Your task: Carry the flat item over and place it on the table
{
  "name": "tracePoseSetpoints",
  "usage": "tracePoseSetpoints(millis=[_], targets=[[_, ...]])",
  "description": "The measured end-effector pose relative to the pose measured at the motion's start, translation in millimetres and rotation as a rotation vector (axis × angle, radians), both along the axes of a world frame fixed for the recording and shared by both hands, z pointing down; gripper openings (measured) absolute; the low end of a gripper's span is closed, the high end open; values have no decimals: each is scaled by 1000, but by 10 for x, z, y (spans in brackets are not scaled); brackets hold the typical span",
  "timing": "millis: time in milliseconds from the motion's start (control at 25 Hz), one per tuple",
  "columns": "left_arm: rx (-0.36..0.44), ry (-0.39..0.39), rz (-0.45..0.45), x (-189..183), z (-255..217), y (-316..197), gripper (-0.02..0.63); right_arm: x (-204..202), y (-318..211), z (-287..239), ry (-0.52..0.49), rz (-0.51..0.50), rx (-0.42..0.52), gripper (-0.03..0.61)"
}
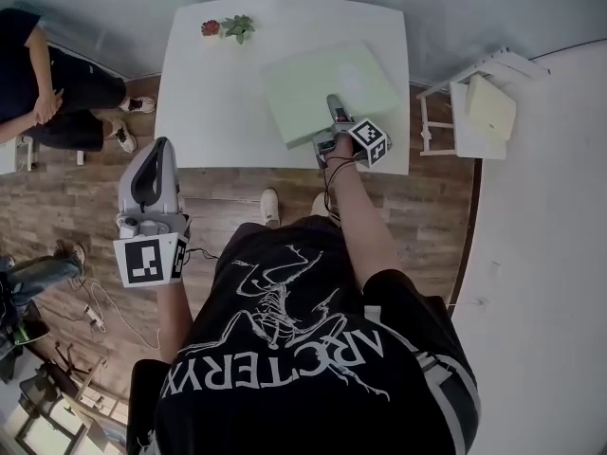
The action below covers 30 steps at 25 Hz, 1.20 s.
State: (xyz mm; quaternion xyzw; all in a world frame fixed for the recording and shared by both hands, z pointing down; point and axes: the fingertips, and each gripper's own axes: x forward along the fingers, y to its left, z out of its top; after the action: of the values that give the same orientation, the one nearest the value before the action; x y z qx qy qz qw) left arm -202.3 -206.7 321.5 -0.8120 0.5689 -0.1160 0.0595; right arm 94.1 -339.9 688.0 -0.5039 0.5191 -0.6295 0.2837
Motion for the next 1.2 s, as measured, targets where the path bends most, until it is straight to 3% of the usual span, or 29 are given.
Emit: tracePoseSetpoints(millis=[560,920,1200], targets=[[12,24,4,-35,2,15,11,35,143,234,119,-64,-212,357],[13,34,1,-75,15,23,11,42,136,186,139,-72,-227,365],[17,38,19,-38,26,6,11,175,148,172,250,-71,-266,377]])
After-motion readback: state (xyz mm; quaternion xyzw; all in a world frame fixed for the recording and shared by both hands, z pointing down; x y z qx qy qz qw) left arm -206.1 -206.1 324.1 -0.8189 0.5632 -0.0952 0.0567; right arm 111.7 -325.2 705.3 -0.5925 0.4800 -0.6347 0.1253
